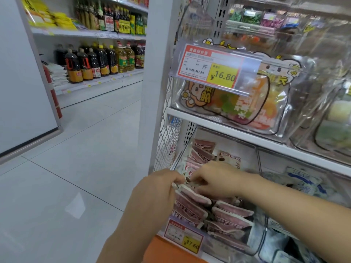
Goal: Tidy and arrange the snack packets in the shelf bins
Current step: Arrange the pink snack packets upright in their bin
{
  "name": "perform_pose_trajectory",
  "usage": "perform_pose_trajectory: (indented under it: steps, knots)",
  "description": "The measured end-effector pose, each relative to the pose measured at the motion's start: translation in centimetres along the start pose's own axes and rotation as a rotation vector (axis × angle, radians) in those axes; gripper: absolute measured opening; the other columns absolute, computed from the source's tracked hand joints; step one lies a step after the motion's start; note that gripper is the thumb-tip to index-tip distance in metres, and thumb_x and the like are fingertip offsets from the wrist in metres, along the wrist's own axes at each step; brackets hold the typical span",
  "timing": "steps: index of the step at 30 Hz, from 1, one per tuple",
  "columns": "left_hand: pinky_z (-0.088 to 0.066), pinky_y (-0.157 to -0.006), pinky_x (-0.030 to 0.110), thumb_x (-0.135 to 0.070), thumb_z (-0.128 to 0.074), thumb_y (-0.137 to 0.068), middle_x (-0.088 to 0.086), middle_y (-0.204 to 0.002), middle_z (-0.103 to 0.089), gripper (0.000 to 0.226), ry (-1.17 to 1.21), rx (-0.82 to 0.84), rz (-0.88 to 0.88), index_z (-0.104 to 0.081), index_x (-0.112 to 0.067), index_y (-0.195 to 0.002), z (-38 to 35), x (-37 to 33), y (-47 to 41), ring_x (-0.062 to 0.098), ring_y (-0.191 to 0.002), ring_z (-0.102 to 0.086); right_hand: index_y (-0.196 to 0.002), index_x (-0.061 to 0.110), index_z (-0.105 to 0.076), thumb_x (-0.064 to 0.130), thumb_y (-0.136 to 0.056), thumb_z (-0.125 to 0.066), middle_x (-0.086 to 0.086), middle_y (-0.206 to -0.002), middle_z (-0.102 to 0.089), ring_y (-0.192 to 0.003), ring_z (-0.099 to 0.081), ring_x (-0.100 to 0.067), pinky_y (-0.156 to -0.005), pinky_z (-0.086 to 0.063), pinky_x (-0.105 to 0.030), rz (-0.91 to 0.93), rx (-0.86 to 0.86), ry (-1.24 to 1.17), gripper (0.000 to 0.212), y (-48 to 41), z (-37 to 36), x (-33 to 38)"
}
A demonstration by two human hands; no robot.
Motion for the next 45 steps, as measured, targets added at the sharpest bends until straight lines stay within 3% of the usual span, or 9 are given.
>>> perform_pose_trajectory:
  steps: [3, 6, 9, 14, 25, 29, 33, 38, 45]
  knots:
    - [-0.041, -0.071, 0.007, -0.011, -0.039, -0.097, -0.017, -0.116, -0.061, 0.036, -0.009, 0.045, 0.017, -0.06, -0.034, -0.116, -0.1, 0.5, 0.2, -0.002, -0.078, -0.058, -0.069, 0.023, -0.059, 0.037, -0.094, -0.05, 0.009, -0.065, -0.056, -0.061, -0.05, -0.009, -0.063, -0.041, -0.029, 0.008, 0.104, -0.105, 0.03, -1.2, 0.4, -0.4]
    - [-0.037, -0.082, 0.008, -0.019, -0.039, -0.098, -0.021, -0.119, -0.058, 0.033, -0.034, 0.036, -0.021, -0.059, -0.038, -0.118, -0.1, 0.7, 0.3, -0.004, -0.098, -0.054, -0.084, 0.009, -0.067, 0.047, -0.094, -0.046, -0.005, -0.079, -0.068, -0.066, -0.056, -0.017, -0.065, -0.043, -0.03, -0.039, 0.098, -0.114, 0.044, -2.6, 0.2, -0.7]
    - [-0.037, -0.092, 0.013, -0.022, -0.039, -0.099, -0.023, -0.122, -0.056, 0.033, -0.061, 0.049, -0.03, -0.057, -0.04, -0.119, -0.2, 0.8, 0.3, -0.001, -0.11, -0.047, -0.09, 0.015, -0.07, 0.059, -0.079, -0.058, -0.002, -0.087, -0.072, -0.076, -0.064, -0.019, -0.068, -0.053, -0.032, -0.039, 0.089, 0.039, 0.046, -3.2, 0.0, -0.3]
    - [-0.03, -0.088, 0.006, -0.021, -0.037, -0.1, -0.024, -0.123, -0.054, 0.035, -0.06, 0.057, -0.038, -0.055, -0.04, -0.123, -0.1, 1.1, 0.3, -0.004, -0.11, -0.045, -0.066, 0.017, -0.059, 0.025, -0.075, -0.057, 0.003, -0.061, -0.056, -0.062, -0.055, -0.022, -0.06, -0.044, -0.028, 0.024, 0.031, 0.235, 0.012, -2.6, -0.5, 1.0]
    - [-0.029, -0.079, -0.001, -0.022, -0.037, -0.1, -0.025, -0.122, -0.057, 0.034, -0.038, 0.063, -0.037, -0.058, -0.039, -0.121, -0.2, 1.8, 0.5, -0.006, -0.109, -0.05, -0.06, 0.017, -0.033, 0.009, -0.09, -0.05, 0.0, -0.059, -0.032, -0.054, -0.029, -0.014, -0.057, -0.025, -0.031, -0.031, 0.129, -0.167, 0.035, -4.9, -0.6, -1.5]
    - [-0.029, -0.075, -0.003, -0.021, -0.037, -0.099, -0.024, -0.119, -0.059, 0.034, -0.032, 0.066, -0.027, -0.059, -0.039, -0.118, -0.1, 1.7, 0.2, -0.005, -0.107, -0.051, -0.093, 0.021, -0.067, 0.022, -0.091, -0.059, 0.009, -0.08, -0.058, -0.067, -0.047, -0.002, -0.06, -0.035, -0.018, -0.026, 0.021, -0.228, 0.008, -4.0, -0.5, -1.1]
    - [-0.03, -0.074, -0.002, -0.024, -0.04, -0.099, -0.025, -0.119, -0.057, 0.032, -0.035, 0.074, -0.046, -0.057, -0.04, -0.12, -0.1, 1.5, 0.4, -0.008, -0.097, -0.048, -0.112, 0.021, -0.067, 0.028, -0.089, -0.064, 0.024, -0.084, -0.059, -0.07, -0.054, 0.014, -0.065, -0.038, -0.002, -0.007, -0.136, -0.499, 0.024, -0.6, 1.9, -0.9]
    - [-0.037, -0.097, 0.016, -0.032, -0.052, -0.094, -0.024, -0.13, -0.051, 0.034, -0.088, 0.188, -0.09, -0.053, -0.041, -0.127, -0.7, 0.9, 1.0, -0.001, -0.115, -0.044, -0.097, 0.025, -0.064, 0.035, -0.09, -0.053, 0.007, -0.083, -0.066, -0.076, -0.06, -0.011, -0.071, -0.051, -0.032, -0.001, -0.06, -0.079, 0.016, 2.5, 0.1, 0.3]
    - [-0.039, -0.098, 0.021, -0.029, -0.053, -0.092, -0.027, -0.142, -0.034, 0.033, -0.196, 0.255, -0.094, -0.057, -0.043, -0.122, -1.5, 0.7, 1.2, 0.005, -0.123, -0.038, -0.075, 0.018, -0.047, 0.016, -0.091, -0.047, -0.012, -0.085, -0.063, -0.082, -0.056, -0.03, -0.064, -0.037, -0.032, -0.004, -0.066, 0.135, 0.016, 0.5, -1.2, 1.9]
Point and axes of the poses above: each hand's wrist, its own y-axis away from the middle knuckle, its own z-axis out of the back of the hand, x = y × z, the point moved 3 cm from there along -y, towards the middle knuckle
